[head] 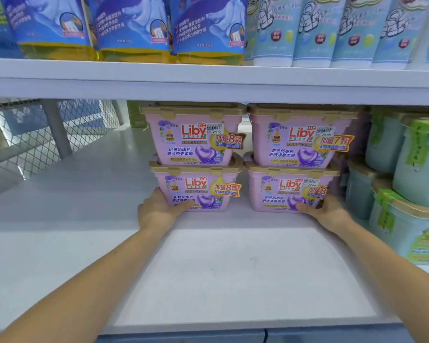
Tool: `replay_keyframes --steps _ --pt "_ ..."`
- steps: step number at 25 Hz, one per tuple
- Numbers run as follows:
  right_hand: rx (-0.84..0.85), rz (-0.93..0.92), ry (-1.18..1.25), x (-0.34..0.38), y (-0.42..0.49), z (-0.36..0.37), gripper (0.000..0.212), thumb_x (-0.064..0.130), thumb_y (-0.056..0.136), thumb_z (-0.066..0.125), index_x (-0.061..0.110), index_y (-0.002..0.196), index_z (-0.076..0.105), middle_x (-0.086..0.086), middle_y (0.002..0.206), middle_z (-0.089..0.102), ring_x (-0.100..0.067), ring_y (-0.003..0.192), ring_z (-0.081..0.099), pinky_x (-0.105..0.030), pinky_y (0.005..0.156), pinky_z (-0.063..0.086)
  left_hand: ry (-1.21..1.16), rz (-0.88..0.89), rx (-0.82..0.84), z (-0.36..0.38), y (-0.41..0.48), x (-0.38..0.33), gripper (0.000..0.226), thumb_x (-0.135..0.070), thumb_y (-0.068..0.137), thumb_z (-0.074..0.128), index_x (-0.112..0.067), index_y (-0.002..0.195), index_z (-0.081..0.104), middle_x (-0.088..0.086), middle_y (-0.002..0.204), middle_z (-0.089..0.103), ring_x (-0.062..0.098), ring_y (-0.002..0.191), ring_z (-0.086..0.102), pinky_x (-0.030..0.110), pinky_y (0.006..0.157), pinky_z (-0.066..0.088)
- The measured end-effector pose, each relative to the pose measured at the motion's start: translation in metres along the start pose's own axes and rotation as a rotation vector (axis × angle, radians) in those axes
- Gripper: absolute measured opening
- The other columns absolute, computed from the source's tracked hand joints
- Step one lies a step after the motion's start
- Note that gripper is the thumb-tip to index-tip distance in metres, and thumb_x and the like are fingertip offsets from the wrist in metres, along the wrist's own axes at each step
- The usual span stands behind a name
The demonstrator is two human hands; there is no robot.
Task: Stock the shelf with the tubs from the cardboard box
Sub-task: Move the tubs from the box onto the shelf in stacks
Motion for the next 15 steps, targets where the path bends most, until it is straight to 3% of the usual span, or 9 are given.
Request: replay_keyframes --steps 3,6,7,9,10,11,14,15 --pt "-0.029 -0.009 0.010 -0.003 0.005 -0.002 0.051 0.016 0.074 0.075 0.007 0.119 0.055 -0.012 0.122 0.063 -0.032 0.111 0.058 -0.039 0.097 0.043 0.064 0.013 0.004 0.005 0.006 -0.004 0.070 -0.062 0.063 0.070 -0.015 0.111 0.054 0.008 0.115 0.067 0.033 0.107 0.060 0.036 0.088 0.046" --pt "-0.031 0.015 0.020 -0.006 0.005 -0.002 0.048 0.019 0.071 0.076 0.011 0.114 0.055 -0.012 0.121 0.063 -0.032 0.112 0.058 -0.039 0.098 0.042 0.121 0.018 0.004 0.006 0.008 -0.006 0.069 -0.063 0.064 0.069 -0.016 0.111 0.054 0.008 0.113 0.068 0.033 0.106 0.061 0.035 0.087 0.046" --pt "-0.020 0.013 0.027 -0.004 0.002 -0.001 0.053 0.028 0.067 0.079 0.014 0.111 0.054 -0.010 0.118 0.063 -0.032 0.112 0.058 -0.038 0.098 0.042 0.132 0.020 0.007 0.006 0.009 -0.005 0.068 -0.064 0.064 0.068 -0.016 0.111 0.054 0.008 0.113 0.068 0.032 0.106 0.061 0.035 0.087 0.046" --pt "0.001 -0.016 0.029 -0.004 0.003 -0.001 0.085 0.063 0.043 0.079 0.018 0.110 0.053 -0.003 0.114 0.062 -0.025 0.107 0.058 -0.038 0.098 0.042 0.156 0.023 0.006 0.006 0.008 -0.004 0.069 -0.065 0.064 0.066 -0.016 0.111 0.053 0.008 0.112 0.068 0.032 0.105 0.061 0.036 0.087 0.046" --pt "-0.001 -0.024 0.021 -0.006 0.004 -0.002 0.096 0.071 0.036 0.075 0.018 0.113 0.053 -0.002 0.115 0.062 -0.024 0.106 0.057 -0.039 0.099 0.042 0.169 0.022 0.005 0.006 0.007 -0.003 0.069 -0.066 0.065 0.065 -0.015 0.110 0.053 0.008 0.111 0.068 0.032 0.104 0.061 0.036 0.087 0.046" --pt "-0.002 -0.031 0.019 -0.005 0.003 -0.002 0.090 0.064 0.043 0.078 0.015 0.115 0.053 -0.003 0.117 0.062 -0.024 0.107 0.057 -0.040 0.101 0.042 0.182 0.019 0.006 0.006 0.006 -0.003 0.070 -0.067 0.065 0.064 -0.016 0.110 0.052 0.008 0.111 0.068 0.032 0.104 0.061 0.036 0.087 0.046" --pt "-0.048 -0.056 0.053 0.005 -0.009 -0.007 0.039 0.015 0.073 0.075 0.022 0.104 0.053 -0.004 0.116 0.059 -0.023 0.109 0.055 -0.033 0.097 0.040 0.207 0.014 0.037 0.005 0.004 -0.003 0.069 -0.068 0.066 0.062 -0.017 0.112 0.052 0.008 0.112 0.067 0.032 0.105 0.061 0.033 0.084 0.047" --pt "-0.055 -0.060 0.064 0.005 -0.011 -0.008 0.036 0.011 0.076 0.073 0.027 0.098 0.049 -0.003 0.114 0.057 -0.021 0.109 0.053 -0.030 0.095 0.039 0.217 0.023 0.057 0.005 0.002 -0.004 0.067 -0.067 0.067 0.061 -0.018 0.112 0.053 0.007 0.113 0.067 0.032 0.106 0.061 0.032 0.082 0.046"
Point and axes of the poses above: each hand's wrist, its own y-axis towards the middle knuckle, its own z-axis out of the palm, x = y × z, the point moved 7 cm from there along y, towards the middle knuckle
